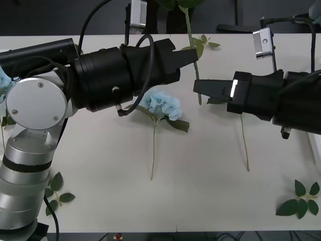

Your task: Place the red flowers into the right box and the blue flowers into the left box. If a person shows an open palm, hand one flower to the person first, then continue sorting.

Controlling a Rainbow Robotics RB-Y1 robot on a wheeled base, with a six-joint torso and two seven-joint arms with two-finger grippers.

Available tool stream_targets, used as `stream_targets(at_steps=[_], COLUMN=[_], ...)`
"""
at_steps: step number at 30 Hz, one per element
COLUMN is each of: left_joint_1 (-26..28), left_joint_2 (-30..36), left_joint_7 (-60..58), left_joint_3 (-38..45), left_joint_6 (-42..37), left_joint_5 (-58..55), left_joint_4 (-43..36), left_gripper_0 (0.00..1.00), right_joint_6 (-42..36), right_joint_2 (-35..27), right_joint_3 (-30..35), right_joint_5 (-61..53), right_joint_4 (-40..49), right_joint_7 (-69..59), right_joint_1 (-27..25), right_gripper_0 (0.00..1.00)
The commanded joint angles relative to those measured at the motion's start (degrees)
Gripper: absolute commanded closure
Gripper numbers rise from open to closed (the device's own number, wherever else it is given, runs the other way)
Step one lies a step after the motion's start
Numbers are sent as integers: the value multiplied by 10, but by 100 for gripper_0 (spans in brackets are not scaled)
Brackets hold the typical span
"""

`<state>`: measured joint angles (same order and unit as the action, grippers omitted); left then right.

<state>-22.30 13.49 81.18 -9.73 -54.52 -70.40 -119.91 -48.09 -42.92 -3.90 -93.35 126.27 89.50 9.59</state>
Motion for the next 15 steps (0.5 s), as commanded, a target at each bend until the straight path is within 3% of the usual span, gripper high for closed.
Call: stream_targets(at_steps=[1,12,15], left_joint_1=[-16,-16,-16], left_joint_2=[13,13,14], left_joint_7=[18,18,19], left_joint_3=[-6,-6,-6], left_joint_6=[6,6,5], left_joint_5=[-4,-7,-7], left_joint_4=[-27,-27,-27], left_gripper_0=[100,100,100], right_joint_6=[26,78,78], right_joint_2=[10,12,12], right_joint_3=[-25,-76,-76], right_joint_5=[12,31,31], right_joint_4=[15,-9,-10], right_joint_7=[-21,-23,-23], right_joint_1=[29,56,56], right_gripper_0=[13,13,32])
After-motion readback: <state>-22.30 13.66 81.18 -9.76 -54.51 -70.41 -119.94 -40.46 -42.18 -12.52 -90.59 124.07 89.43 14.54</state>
